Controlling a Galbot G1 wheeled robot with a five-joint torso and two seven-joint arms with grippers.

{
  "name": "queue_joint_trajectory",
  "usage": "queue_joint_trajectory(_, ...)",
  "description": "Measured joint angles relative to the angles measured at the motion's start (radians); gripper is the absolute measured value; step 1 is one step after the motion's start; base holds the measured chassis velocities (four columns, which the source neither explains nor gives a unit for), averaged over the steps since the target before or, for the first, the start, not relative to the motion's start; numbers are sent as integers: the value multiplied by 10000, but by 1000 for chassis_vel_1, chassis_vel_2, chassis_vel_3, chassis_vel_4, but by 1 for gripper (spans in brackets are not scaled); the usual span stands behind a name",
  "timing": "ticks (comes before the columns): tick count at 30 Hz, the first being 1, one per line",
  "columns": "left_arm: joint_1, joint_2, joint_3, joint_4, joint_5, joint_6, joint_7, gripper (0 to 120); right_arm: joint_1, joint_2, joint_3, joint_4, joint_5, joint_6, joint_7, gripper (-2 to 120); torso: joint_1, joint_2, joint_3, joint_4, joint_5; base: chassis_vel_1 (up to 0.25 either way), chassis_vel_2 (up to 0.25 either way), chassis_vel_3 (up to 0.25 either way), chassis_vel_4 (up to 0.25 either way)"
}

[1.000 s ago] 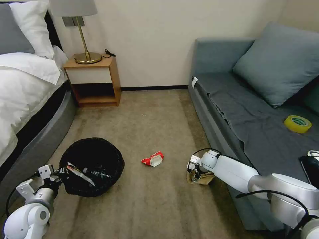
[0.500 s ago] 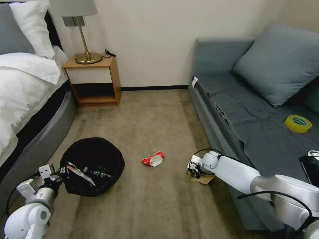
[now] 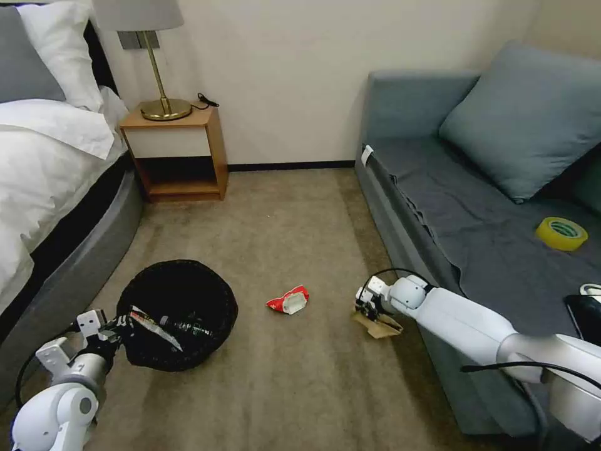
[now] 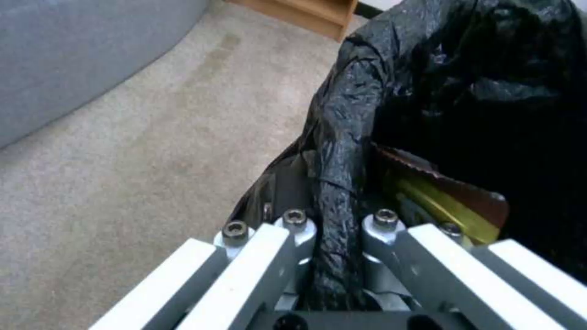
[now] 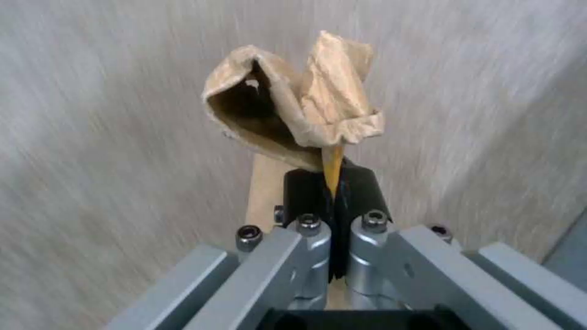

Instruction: Pick up the trash bin, then pick up the garbage on the floor and place it into the trash bin.

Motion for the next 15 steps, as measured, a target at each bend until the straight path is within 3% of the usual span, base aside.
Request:
queue_joint_trajectory(2,47,-64,58,-135,30,91,-12,4,-177,-278,787,1452,548,-178,325,0,0,-1,-1,2,-4,0,0,0,0)
queue_joint_trajectory(8,152,-133,99,-412,38,248,-45,4,-251,-579,1535,3075,1163,-109,762,0,0,-1,-1,1,-4,0,0,0,0)
queue_joint_trajectory(15,251,-290,225,-652,319,295,-73,4,-478,-719,2383,5483,3079,823,2235,0,0,-1,-1,1,-2,0,0,0,0)
